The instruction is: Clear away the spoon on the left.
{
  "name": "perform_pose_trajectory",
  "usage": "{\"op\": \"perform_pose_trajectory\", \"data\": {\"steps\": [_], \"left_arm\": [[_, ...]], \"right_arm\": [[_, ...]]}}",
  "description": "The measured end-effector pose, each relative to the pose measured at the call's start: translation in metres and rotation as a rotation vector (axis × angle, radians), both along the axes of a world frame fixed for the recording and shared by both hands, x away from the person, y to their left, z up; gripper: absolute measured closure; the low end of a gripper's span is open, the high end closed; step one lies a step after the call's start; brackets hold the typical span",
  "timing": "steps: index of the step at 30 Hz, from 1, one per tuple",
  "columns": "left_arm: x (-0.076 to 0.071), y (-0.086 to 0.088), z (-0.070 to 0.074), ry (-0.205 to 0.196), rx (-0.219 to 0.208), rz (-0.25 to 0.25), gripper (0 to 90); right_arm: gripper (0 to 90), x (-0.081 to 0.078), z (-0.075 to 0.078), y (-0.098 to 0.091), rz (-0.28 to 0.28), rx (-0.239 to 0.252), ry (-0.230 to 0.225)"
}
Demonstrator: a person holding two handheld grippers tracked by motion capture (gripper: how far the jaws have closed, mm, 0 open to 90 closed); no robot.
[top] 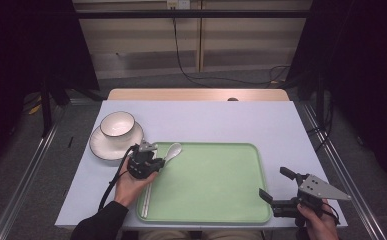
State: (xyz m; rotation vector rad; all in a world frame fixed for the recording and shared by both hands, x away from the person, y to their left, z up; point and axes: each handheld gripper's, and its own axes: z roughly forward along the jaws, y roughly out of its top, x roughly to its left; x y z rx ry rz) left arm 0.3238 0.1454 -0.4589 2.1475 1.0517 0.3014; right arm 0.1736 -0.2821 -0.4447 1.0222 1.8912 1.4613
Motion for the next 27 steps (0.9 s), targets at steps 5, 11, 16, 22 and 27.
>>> {"op": "perform_pose_trajectory", "data": {"steps": [5,11,16,22,27], "left_arm": [[0.0008,0.0015,0.0011,0.010,-0.005,0.010,83.1],[0.0006,0.0009,0.0012,0.012,0.003,0.012,87.9],[0.0004,0.0000,0.0008,0.014,0.001,0.014,85.8],[0.0004,0.0007,0.0008,0.010,-0.010,0.008,81.1],[-0.0008,0.0021,0.0026,-0.008,-0.015,-0.004,69.8]], "right_arm": [[0.7,0.0001,-0.0001,-0.0001,-0.005,0.001,0.005],[0.7,0.0000,0.0000,0.0006,-0.010,0.006,0.006],[0.7,0.0006,-0.0004,0.0003,-0.009,0.006,0.006],[0.7,0.0001,-0.0003,0.0002,-0.010,0.002,0.007],[0.7,0.0004,-0.0002,-0.0001,-0.008,0.003,0.005]]}}
